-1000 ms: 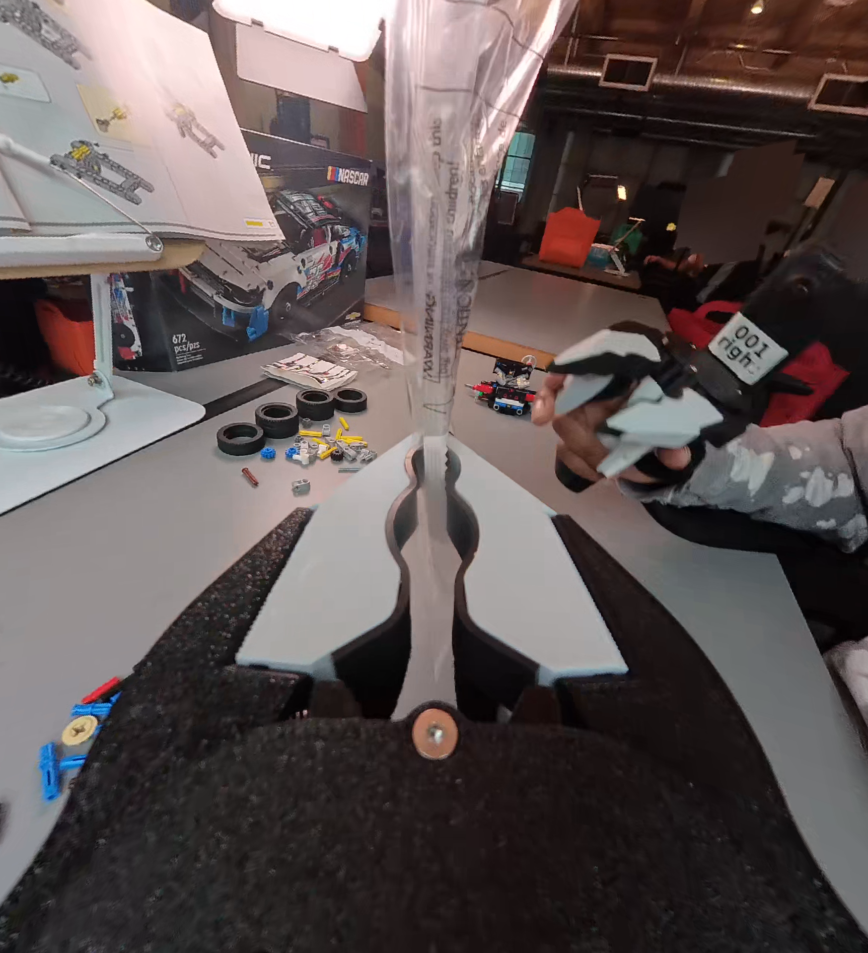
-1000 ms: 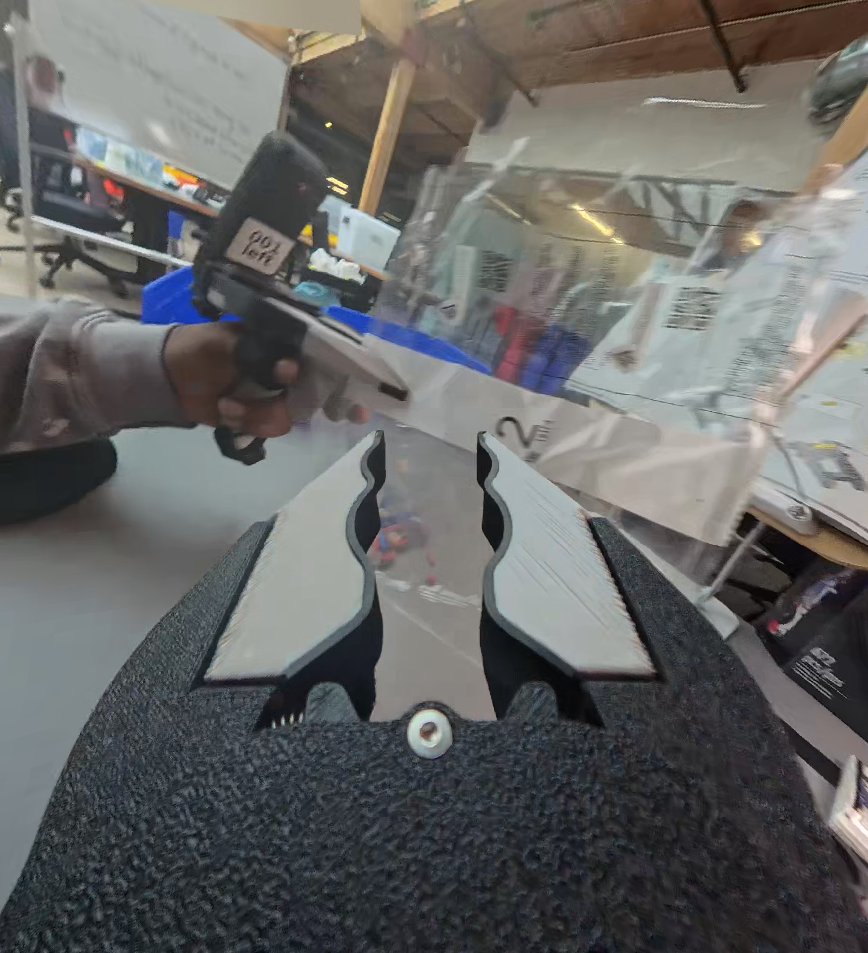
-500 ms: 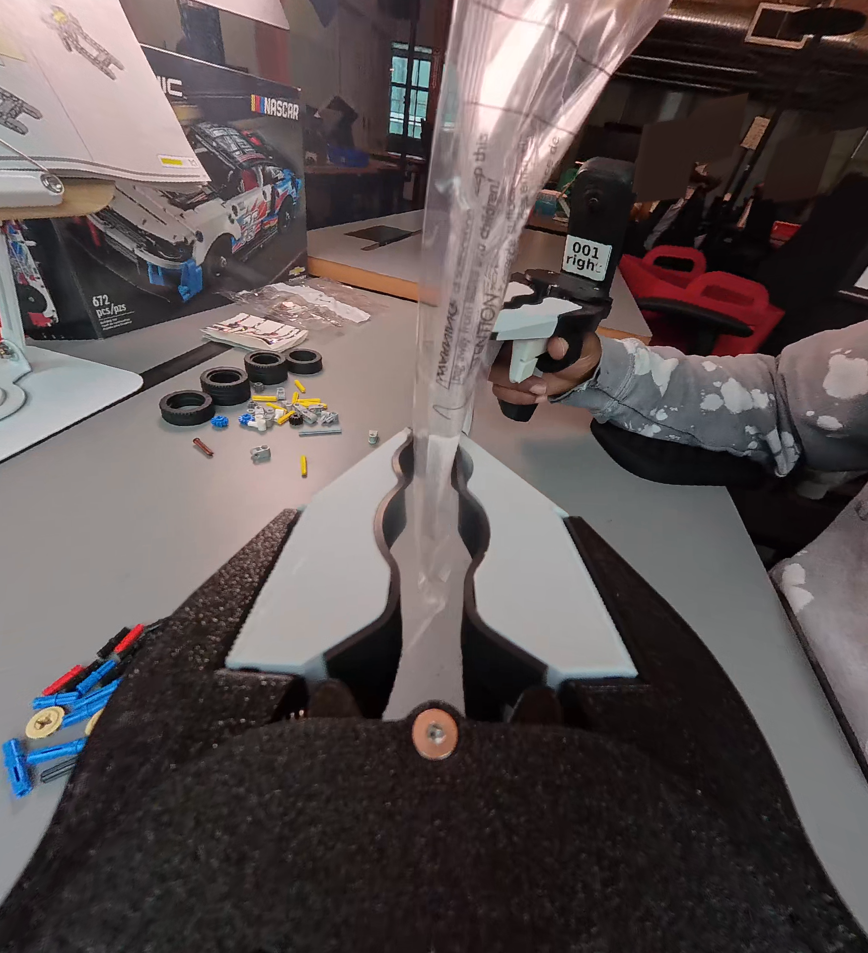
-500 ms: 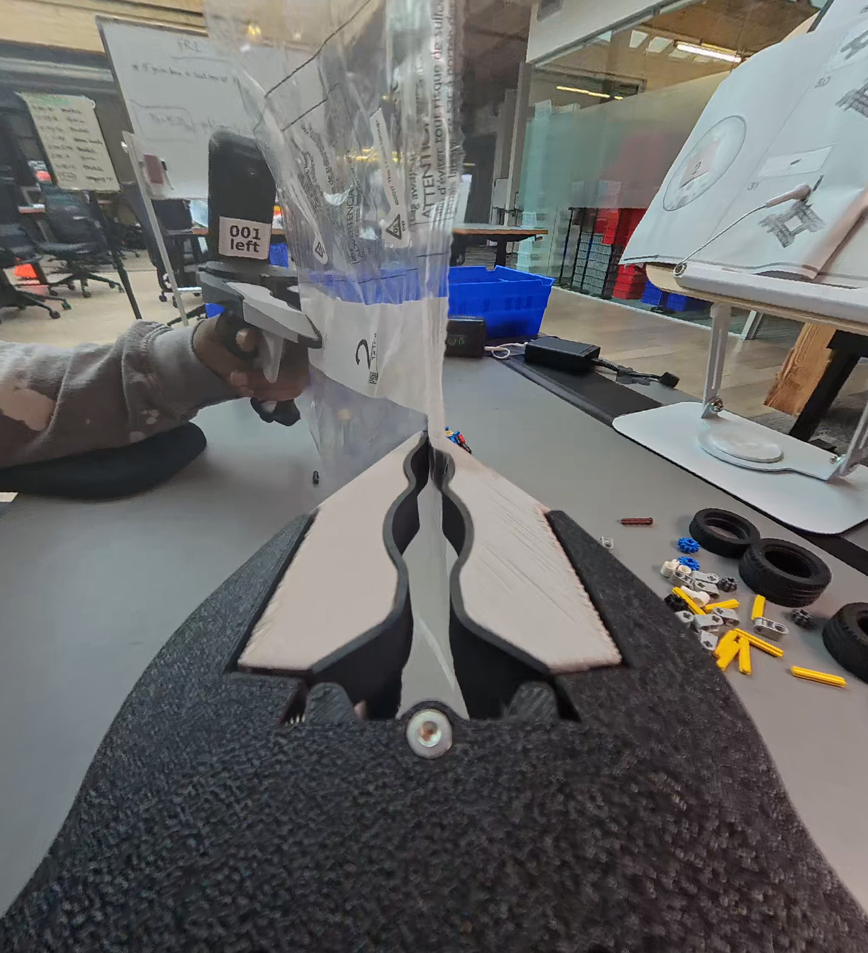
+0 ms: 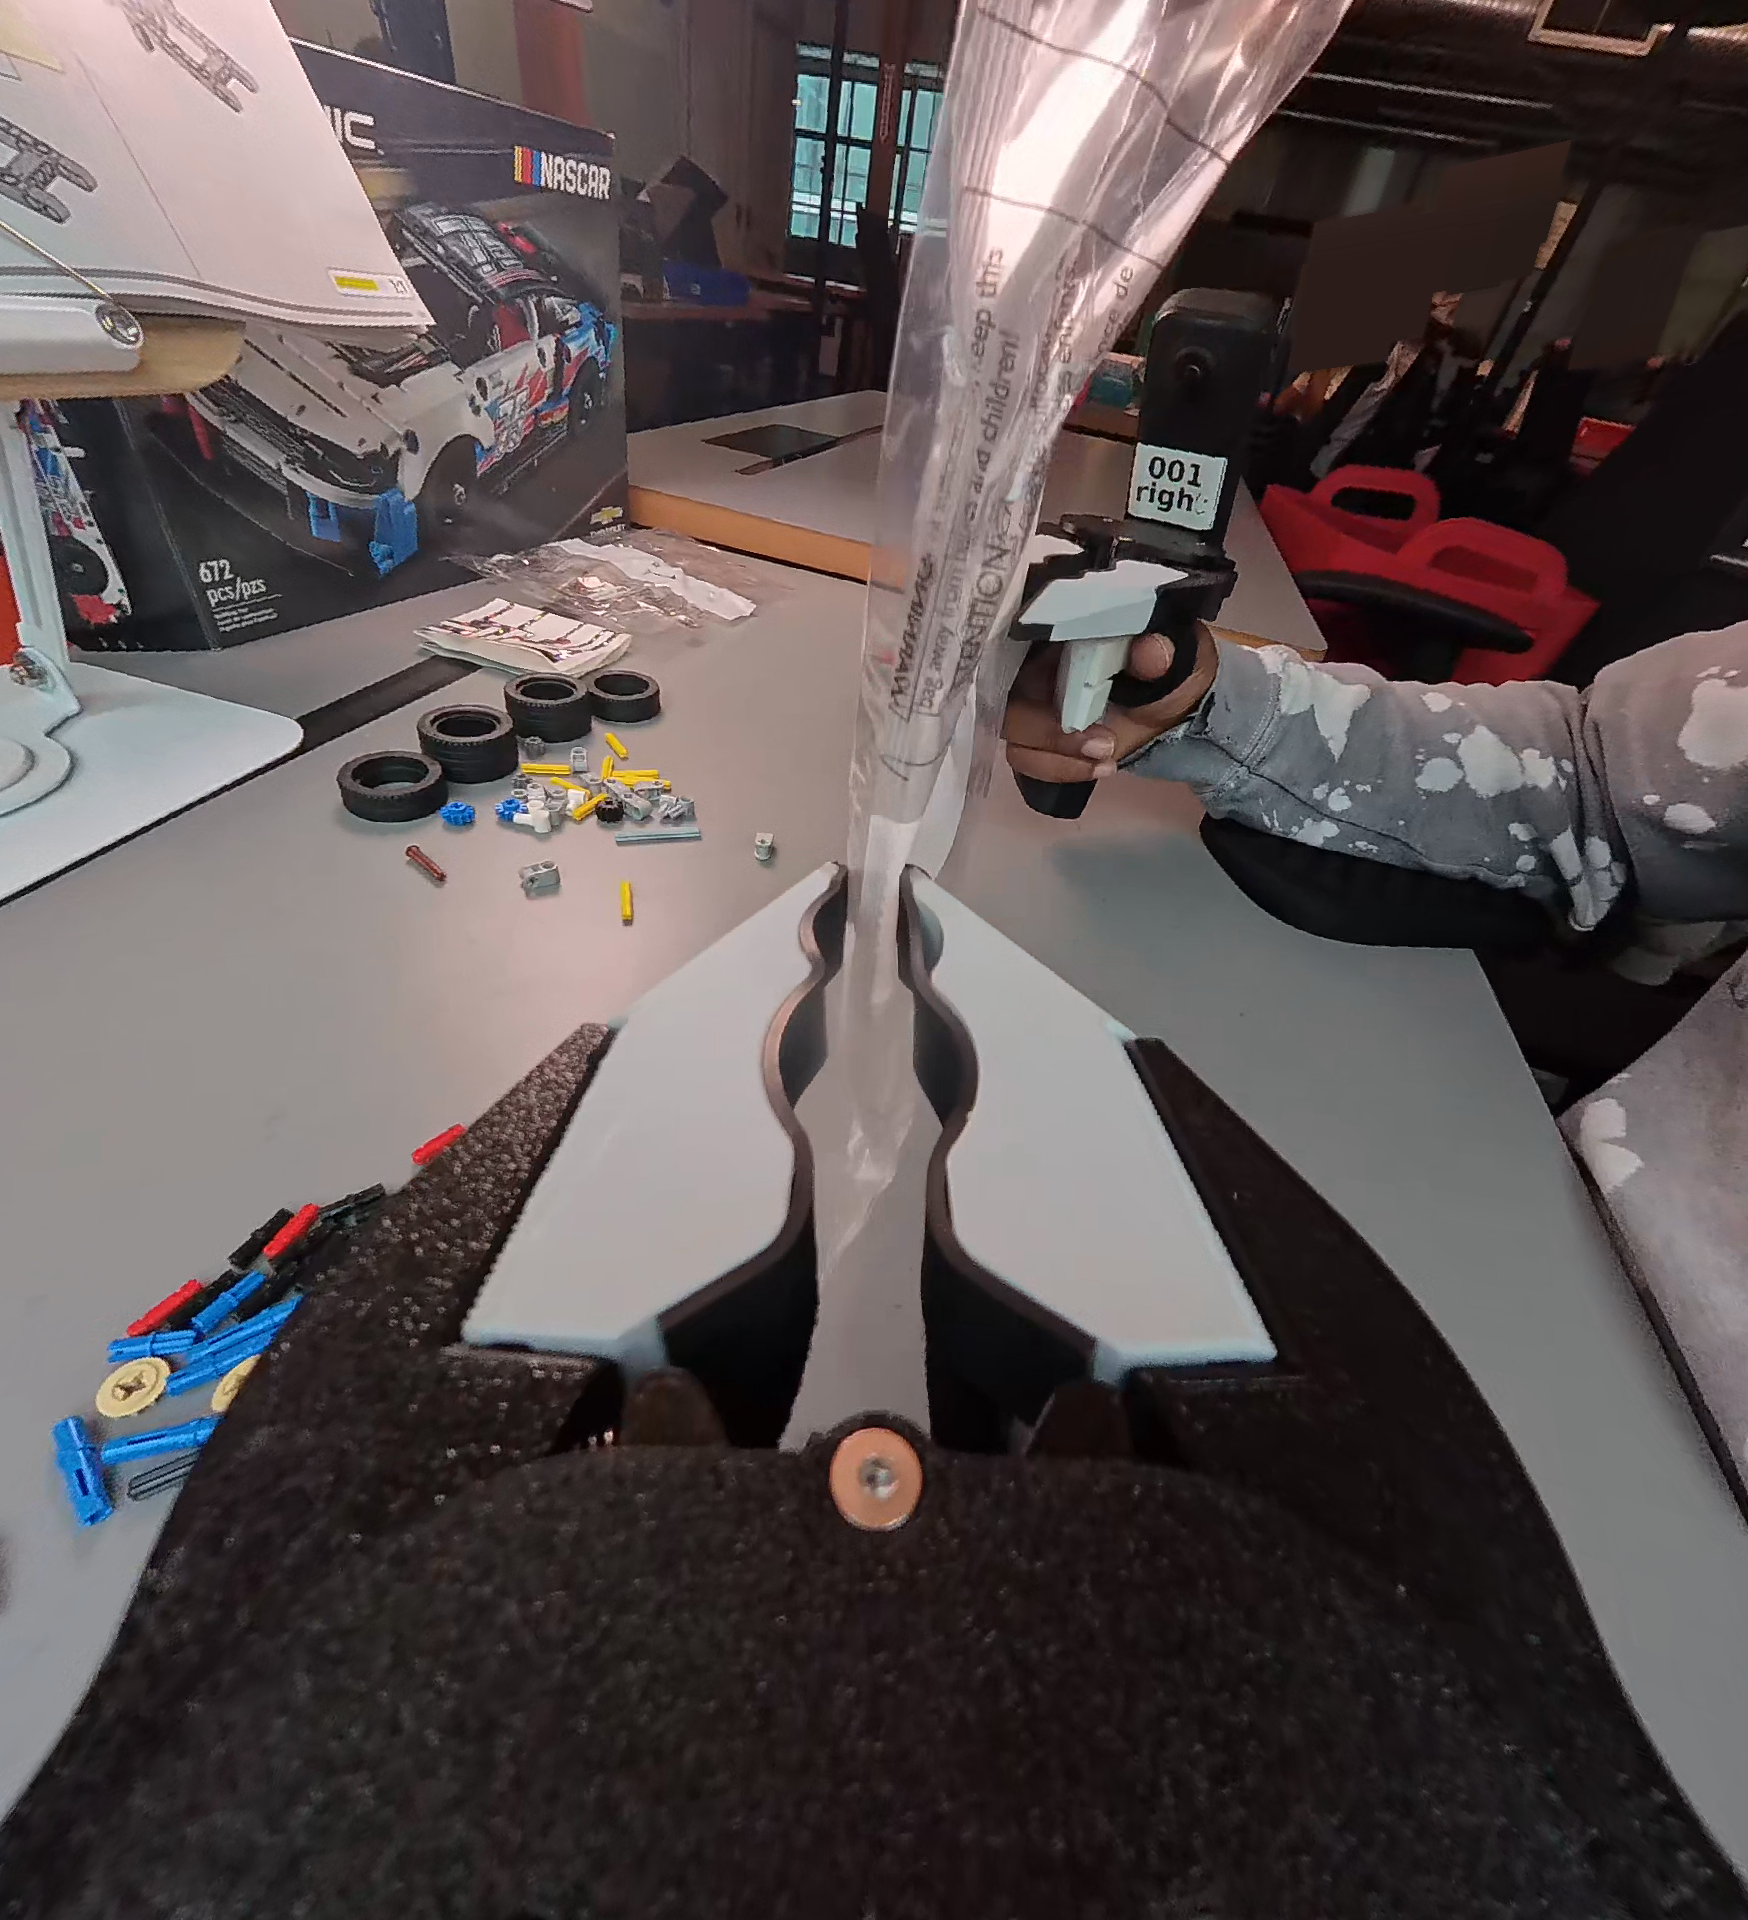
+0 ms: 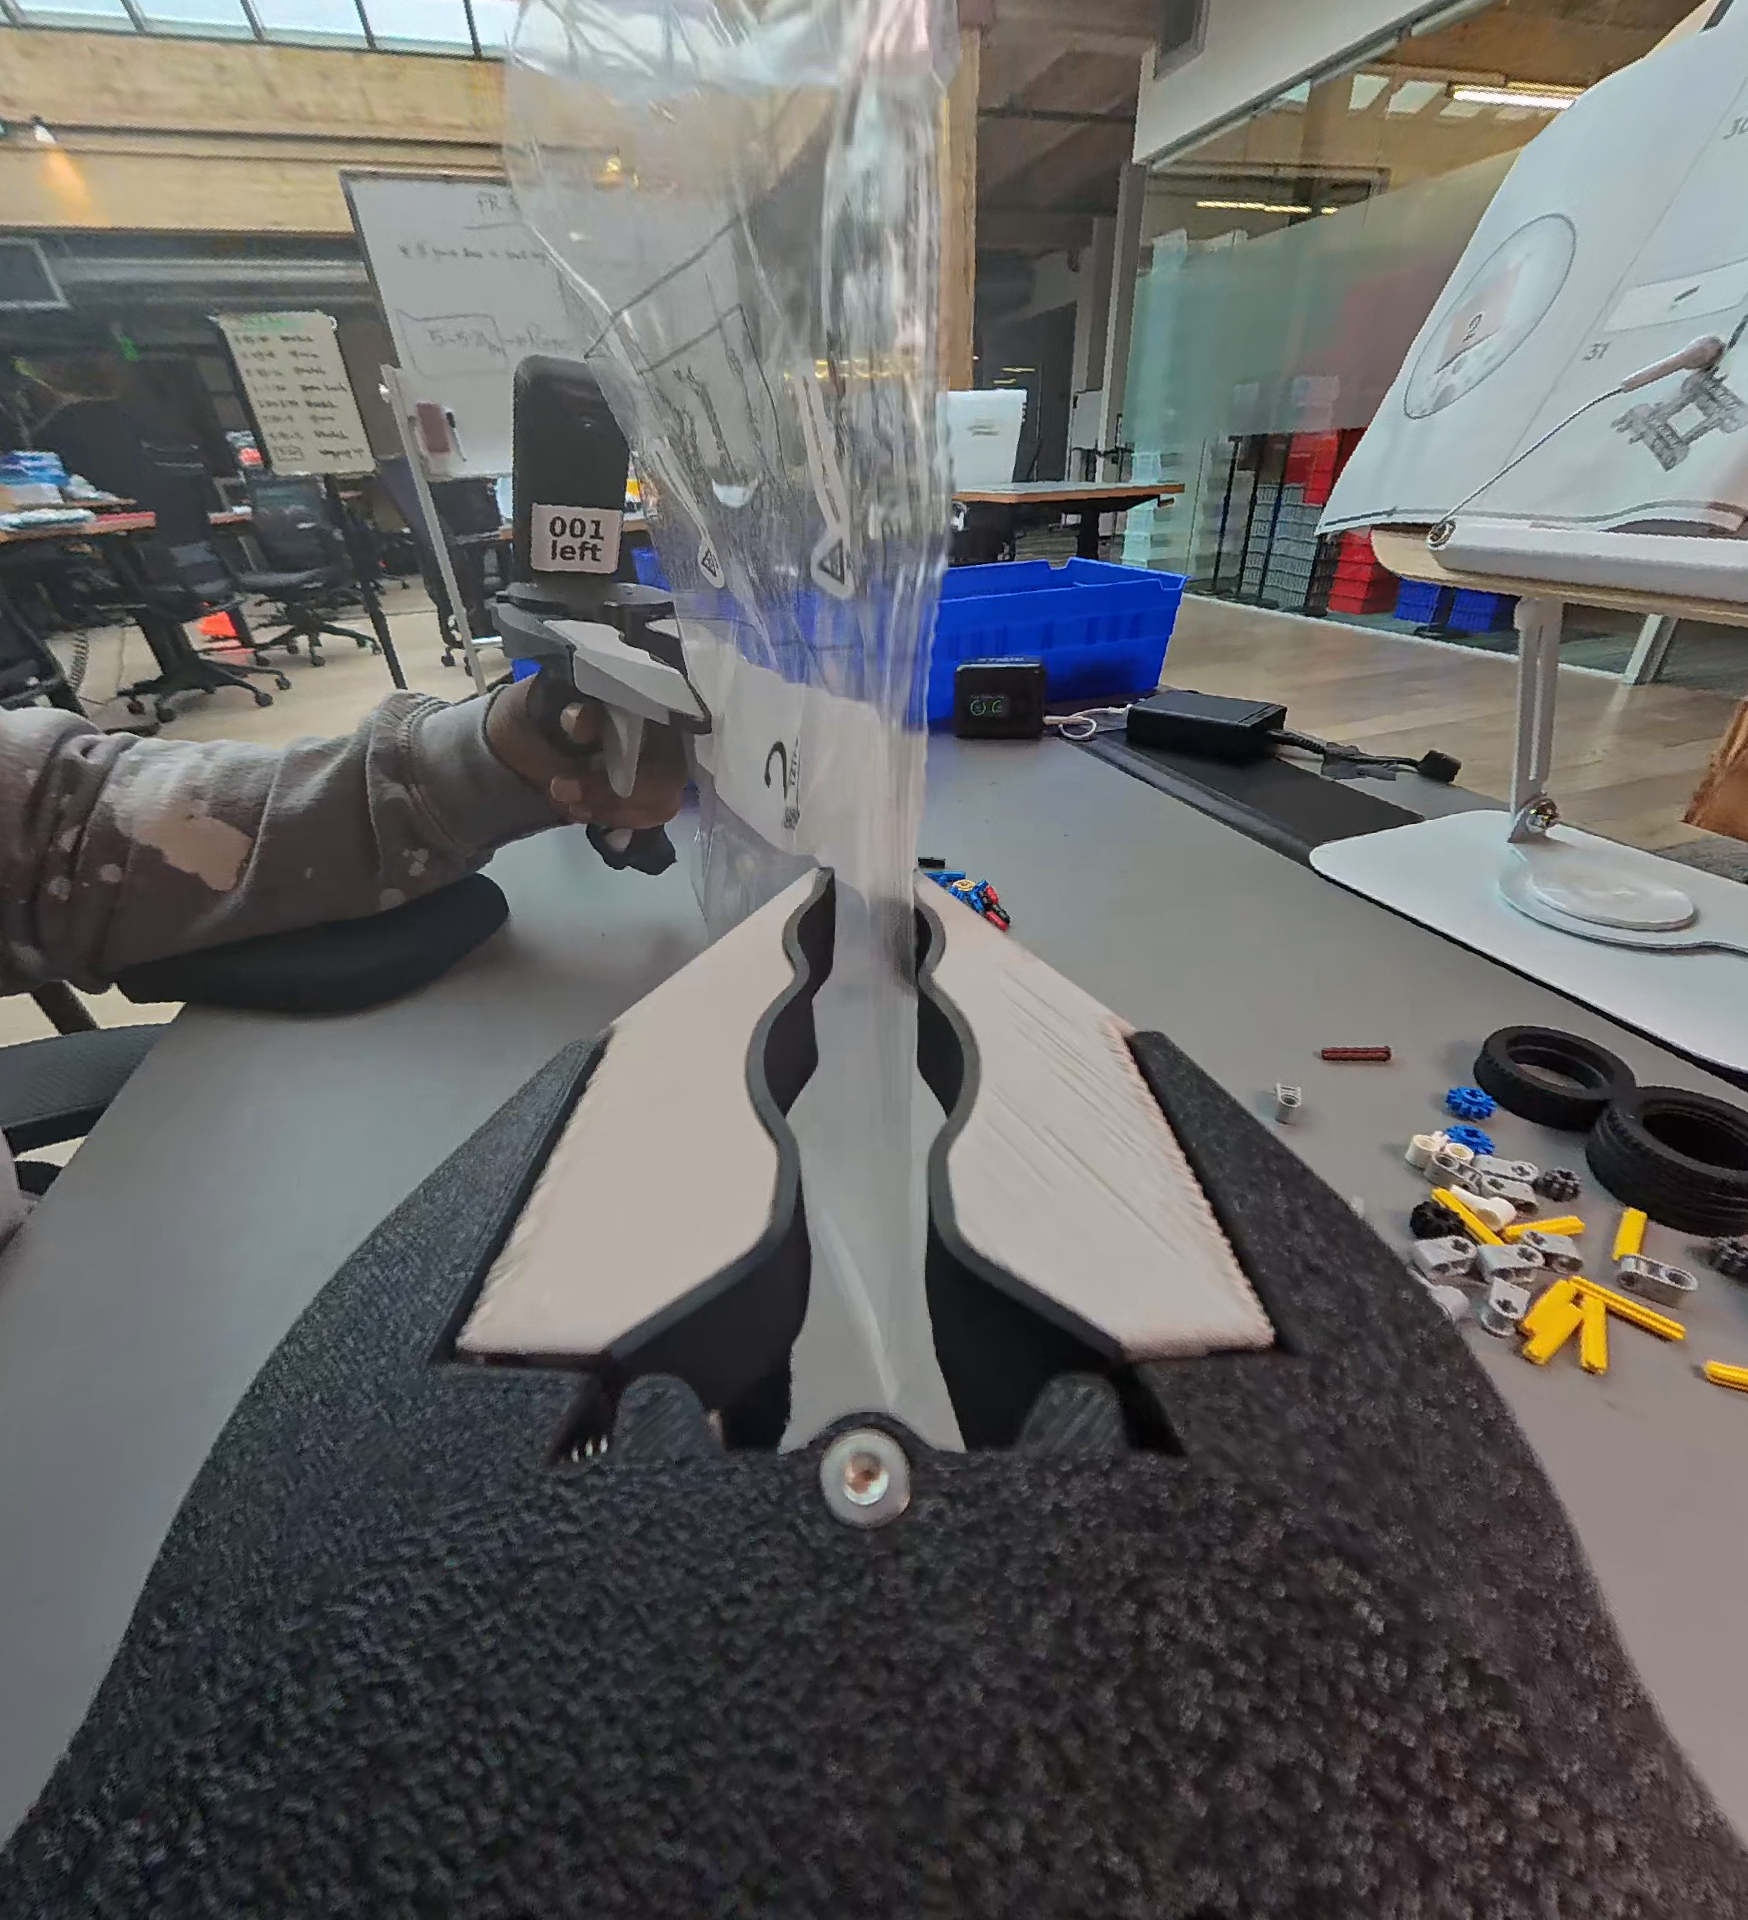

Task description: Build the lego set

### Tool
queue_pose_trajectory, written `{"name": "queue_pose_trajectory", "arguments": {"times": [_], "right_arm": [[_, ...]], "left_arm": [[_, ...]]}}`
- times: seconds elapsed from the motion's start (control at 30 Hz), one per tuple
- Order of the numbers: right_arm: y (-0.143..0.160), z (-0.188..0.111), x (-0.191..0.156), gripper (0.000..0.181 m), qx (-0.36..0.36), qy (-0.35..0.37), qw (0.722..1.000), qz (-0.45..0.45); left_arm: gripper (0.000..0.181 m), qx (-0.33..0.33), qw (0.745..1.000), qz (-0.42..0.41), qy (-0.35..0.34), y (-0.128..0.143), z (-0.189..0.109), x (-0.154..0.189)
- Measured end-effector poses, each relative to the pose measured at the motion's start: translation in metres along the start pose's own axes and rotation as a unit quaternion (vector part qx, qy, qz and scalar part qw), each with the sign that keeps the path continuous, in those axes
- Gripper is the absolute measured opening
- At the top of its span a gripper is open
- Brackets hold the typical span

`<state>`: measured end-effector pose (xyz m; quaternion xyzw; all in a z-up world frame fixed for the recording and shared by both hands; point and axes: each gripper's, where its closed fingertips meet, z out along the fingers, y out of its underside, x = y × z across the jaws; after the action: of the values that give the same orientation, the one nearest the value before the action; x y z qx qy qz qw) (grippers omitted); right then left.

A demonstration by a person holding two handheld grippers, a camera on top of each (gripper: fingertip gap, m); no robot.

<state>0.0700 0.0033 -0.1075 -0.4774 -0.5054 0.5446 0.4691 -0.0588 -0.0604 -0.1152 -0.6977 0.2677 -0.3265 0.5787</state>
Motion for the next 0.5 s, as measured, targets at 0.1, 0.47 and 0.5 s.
{"name": "queue_pose_trajectory", "arguments": {"times": [0.1,0.47,0.5], "right_arm": [[0.001,-0.002,0.002,0.000,0.000,-0.004,1.000,0.010],[0.003,-0.004,0.005,0.000,0.009,-0.013,0.999,0.038],[0.003,-0.003,0.004,0.000,0.009,-0.014,0.999,0.040]], "left_arm": [[0.010,0.002,1.000,-0.007,-0.001,0.000,-0.001,-0.003],[0.004,-0.012,1.000,-0.025,0.008,0.011,0.003,-0.004],[0.003,-0.012,0.999,-0.027,0.011,0.011,0.004,-0.002]]}}
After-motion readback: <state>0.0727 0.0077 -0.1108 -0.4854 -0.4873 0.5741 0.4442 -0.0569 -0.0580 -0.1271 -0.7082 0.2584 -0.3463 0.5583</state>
